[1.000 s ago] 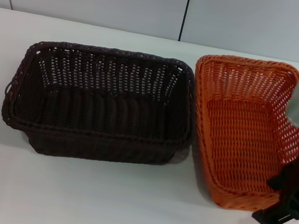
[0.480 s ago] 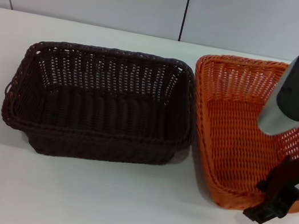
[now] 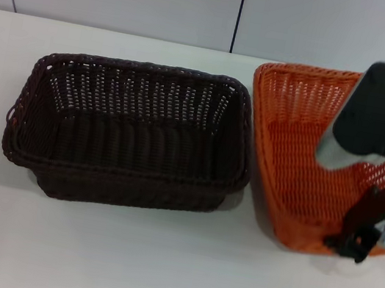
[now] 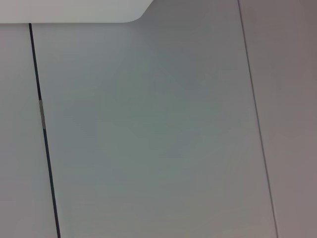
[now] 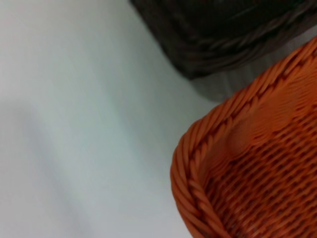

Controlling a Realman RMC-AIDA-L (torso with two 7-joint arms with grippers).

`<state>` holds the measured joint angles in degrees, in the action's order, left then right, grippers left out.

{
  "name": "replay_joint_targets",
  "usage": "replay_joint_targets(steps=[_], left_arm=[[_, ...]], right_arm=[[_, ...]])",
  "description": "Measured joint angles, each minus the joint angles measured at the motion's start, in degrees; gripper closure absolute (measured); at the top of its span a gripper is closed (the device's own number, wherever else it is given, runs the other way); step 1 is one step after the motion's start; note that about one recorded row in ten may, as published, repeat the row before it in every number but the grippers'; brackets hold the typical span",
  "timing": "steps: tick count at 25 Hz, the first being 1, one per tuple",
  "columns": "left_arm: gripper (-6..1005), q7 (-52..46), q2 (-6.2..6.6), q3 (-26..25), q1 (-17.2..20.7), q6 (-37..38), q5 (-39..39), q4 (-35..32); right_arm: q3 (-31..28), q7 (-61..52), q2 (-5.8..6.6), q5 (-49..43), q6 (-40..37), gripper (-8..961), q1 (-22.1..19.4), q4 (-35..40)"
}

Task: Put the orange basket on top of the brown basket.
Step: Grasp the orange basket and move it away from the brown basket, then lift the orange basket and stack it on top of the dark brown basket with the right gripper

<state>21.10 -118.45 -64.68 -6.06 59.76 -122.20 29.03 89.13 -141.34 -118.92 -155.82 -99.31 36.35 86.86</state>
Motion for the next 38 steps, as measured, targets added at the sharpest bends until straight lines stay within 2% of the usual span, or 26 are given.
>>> replay_joint_targets(steps=[7, 9, 10, 13, 19, 24, 27, 33, 34, 35, 38], left_arm=[[215, 0.0, 0.01, 0.01, 0.03, 0.36, -0.21, -0.26], [214, 0.0, 0.06, -0.02, 0.2, 0.49, -0.3, -0.12], [214, 0.0, 0.06, -0.02, 0.2, 0.49, -0.3, -0.12], [214, 0.0, 0.15, -0.26, 0.35, 0.65, -0.25, -0.08], [215, 0.0, 0.17, -0.44, 0.24, 0.71, -0.05, -0.8], [215, -0.45, -0.06, -0.42, 0.48, 0.71, 0.0, -0.82], [215, -1.43, -0.12, -0.12, 0.64, 0.63, 0.02, -0.83], [214, -2.94, -0.31, 0.03, 0.75, 0.21, 0.24, -0.81], [214, -2.97, -0.33, 0.26, 0.8, 0.02, 0.39, -0.78], [214, -2.98, -0.34, 0.37, 0.82, 0.0, 0.41, -0.73], [214, -2.99, -0.38, 0.98, 1.36, 0.05, 0.51, -0.12]], right_arm=[[0.12, -4.27, -0.06, -2.89, -0.31, 784, -0.06, 9.49], [0.13, -4.72, -0.05, -3.52, -0.55, 799, 0.05, 10.96], [0.19, -5.48, -0.05, -4.71, -1.34, 807, 0.44, 14.44], [0.7, -5.92, 0.0, -5.54, -1.73, 806, 1.4, 18.81], [4.16, -1.55, 0.15, -7.6, 1.56, 806, 3.92, 20.65], [10.18, 14.13, 0.03, -9.21, 7.57, 807, 3.79, 21.7], [14.8, 31.94, -0.08, -9.53, 13.79, 807, 0.01, 23.54], [16.8, 44.04, 0.07, -9.99, 18.62, 807, -2.36, 24.1], [17.25, 51.6, -0.01, -9.81, 20.52, 807, -4.34, 23.96], [17.25, 51.6, -0.01, -9.81, 20.52, 807, -4.34, 23.96], [18.37, 63.1, -0.07, -9.74, 24.6, 806, -7.94, 22.62]])
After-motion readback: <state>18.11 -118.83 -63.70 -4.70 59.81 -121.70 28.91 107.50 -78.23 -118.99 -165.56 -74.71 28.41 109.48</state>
